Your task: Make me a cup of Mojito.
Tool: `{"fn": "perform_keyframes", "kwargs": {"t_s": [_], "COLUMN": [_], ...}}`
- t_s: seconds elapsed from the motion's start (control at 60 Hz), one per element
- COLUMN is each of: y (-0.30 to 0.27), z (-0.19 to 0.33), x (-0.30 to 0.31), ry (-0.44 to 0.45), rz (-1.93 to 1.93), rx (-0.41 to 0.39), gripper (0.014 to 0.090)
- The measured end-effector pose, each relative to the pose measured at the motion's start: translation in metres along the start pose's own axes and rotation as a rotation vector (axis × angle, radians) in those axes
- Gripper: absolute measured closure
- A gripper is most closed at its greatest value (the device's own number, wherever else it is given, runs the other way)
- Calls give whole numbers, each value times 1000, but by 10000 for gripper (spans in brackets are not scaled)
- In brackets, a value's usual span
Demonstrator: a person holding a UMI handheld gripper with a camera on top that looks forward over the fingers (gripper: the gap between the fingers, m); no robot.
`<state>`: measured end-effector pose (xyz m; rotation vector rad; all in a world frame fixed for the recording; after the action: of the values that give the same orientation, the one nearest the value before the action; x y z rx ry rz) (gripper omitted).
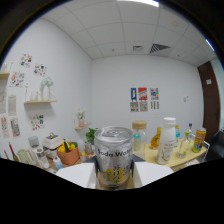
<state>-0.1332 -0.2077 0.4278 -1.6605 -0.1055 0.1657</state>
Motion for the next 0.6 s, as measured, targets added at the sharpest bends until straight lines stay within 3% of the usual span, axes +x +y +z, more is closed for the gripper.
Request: {"fn": "perform_keyframes", "kwargs": {"t_s": [0.25, 0.6], "y": [97, 242], "z": [-26, -10], "x": [56, 102], "ry": [68, 126], "rz": [-4, 67], "rx": [-58, -190], "gripper": [535, 536]}}
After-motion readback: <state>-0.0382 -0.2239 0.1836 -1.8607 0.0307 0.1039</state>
